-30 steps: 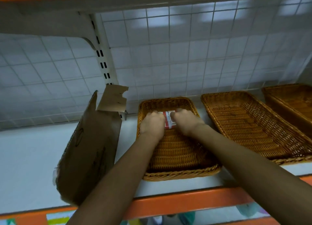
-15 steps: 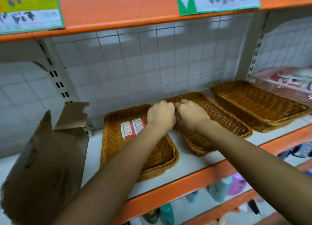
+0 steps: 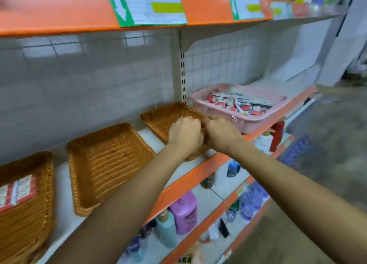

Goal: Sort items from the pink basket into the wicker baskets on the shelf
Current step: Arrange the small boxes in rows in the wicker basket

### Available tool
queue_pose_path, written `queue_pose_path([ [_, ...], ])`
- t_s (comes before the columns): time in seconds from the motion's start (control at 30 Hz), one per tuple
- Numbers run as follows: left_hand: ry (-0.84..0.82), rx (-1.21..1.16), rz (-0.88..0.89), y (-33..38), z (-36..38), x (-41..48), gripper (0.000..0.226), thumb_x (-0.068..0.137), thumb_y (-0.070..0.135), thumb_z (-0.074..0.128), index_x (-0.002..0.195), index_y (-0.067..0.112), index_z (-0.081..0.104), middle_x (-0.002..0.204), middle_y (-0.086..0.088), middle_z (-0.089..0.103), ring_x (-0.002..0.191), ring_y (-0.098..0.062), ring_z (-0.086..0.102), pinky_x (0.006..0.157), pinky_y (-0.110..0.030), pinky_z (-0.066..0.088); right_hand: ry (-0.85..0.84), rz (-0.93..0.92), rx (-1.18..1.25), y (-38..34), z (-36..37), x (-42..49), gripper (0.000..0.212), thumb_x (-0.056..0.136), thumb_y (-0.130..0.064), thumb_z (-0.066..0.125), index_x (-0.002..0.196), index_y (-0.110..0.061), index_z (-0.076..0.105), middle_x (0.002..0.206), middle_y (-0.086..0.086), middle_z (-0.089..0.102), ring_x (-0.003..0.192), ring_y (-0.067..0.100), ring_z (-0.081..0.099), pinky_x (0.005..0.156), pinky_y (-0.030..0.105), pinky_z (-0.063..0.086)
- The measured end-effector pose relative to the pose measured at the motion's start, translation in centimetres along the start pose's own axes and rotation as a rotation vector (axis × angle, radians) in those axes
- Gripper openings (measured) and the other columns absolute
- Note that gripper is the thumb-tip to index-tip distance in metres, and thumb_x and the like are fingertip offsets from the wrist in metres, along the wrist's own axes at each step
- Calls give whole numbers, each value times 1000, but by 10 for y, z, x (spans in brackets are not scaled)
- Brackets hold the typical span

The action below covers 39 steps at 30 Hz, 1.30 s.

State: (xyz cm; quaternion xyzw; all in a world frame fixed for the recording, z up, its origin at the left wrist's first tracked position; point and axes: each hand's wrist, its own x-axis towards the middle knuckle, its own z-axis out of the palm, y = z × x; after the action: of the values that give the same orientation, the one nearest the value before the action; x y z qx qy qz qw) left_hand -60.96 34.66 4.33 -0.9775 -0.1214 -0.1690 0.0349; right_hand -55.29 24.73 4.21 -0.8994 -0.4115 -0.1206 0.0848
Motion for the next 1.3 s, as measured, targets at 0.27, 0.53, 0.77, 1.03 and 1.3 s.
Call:
queue_pose_path([
  [0.27,21,-25,129,78,17,62,29,93,23,47,115,11,61,116,-15,61,109,-34,57,84,-39,45,68,158,21,98,-3,-5,36,84,-9,51,120,-7,56,117,17,54,115,34,47,87,39,42],
  [0.53,-10,-197,152,93,52,141,26,94,27,51,112,16,65,116,-12,62,111,-31,54,84,-35,41,56,271,126,164,7,34,33,86,-17,56,118,-12,61,119,15,58,115,33,50,91,34,40],
  [0.77,-201,-142,125,85,91,215,32,88,22,59,118,13,62,122,-12,61,114,-31,53,88,-36,43,-243,321,109,209,23,94,40,80,-28,65,118,-16,62,119,7,63,107,27,57,87,35,50],
  [1.03,-245,-6,143,85,117,250,20,93,29,49,93,11,58,106,-14,64,94,-27,54,76,-35,38,-508,185,40,218,34,129,31,77,-34,70,102,-16,70,94,4,67,82,23,58,69,27,45],
  [1.3,-297,-58,65,90,117,255,18,93,26,50,99,11,56,108,-13,63,92,-28,53,70,-33,38,-387,169,12,224,44,129,26,81,-37,65,95,-15,70,80,4,62,76,25,56,62,28,41],
])
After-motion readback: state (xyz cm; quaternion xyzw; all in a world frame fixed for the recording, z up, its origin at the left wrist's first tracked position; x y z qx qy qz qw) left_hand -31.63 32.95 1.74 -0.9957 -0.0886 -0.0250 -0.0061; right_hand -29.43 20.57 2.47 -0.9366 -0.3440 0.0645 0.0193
